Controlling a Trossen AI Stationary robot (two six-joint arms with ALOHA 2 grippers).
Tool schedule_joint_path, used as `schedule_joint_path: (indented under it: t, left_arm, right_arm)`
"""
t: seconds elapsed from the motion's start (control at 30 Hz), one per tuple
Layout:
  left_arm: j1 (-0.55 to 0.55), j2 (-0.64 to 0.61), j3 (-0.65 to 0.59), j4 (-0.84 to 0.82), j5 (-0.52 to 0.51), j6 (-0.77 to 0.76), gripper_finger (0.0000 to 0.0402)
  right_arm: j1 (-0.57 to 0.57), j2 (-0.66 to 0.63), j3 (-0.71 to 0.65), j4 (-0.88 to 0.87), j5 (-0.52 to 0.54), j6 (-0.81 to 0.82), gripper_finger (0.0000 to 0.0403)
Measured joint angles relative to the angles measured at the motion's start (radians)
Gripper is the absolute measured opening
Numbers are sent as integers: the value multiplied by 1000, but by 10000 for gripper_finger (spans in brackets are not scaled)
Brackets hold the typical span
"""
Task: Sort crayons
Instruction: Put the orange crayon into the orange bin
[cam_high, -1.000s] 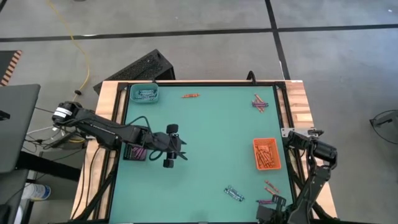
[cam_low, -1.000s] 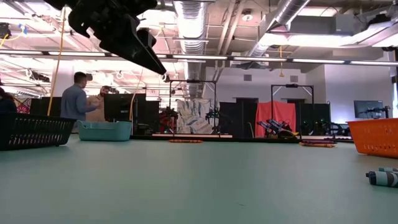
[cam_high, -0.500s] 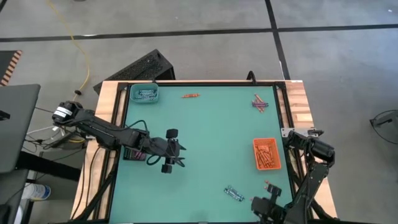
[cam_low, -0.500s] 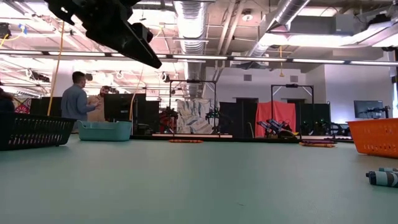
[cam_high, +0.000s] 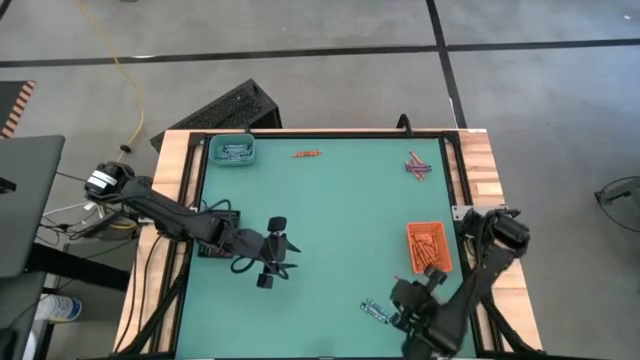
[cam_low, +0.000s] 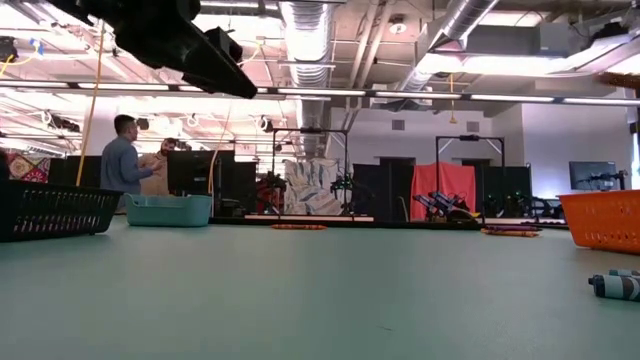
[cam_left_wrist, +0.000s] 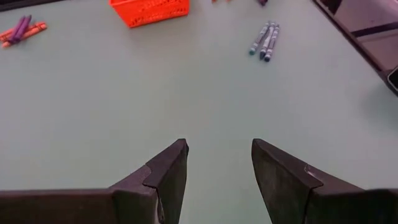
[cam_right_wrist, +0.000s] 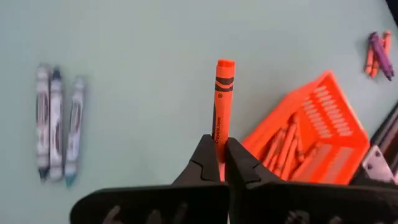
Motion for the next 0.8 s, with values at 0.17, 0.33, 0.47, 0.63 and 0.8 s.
schedule_joint_path:
  t: [0.17, 0.33, 0.47, 0.63, 0.8]
  left_arm:
    - [-11, 19, -2, 22, 0, 25, 169]
    - [-20, 96, -1, 77, 70, 57, 169]
    - [-29, 187, -1, 156, 101, 82, 169]
    - [-51, 275, -2, 252, 106, 139, 169]
    - [-67, 317, -1, 348, 106, 175, 169]
  right_arm:
    - [-85, -87, -54, 2, 23, -60, 0]
    - [-124, -214, -165, 14, 22, -76, 0]
    - [-117, -356, -302, 81, 22, -29, 0]
    - [-96, -519, -483, 216, 0, 75, 0]
    - [-116, -602, -590, 268, -61, 146, 0]
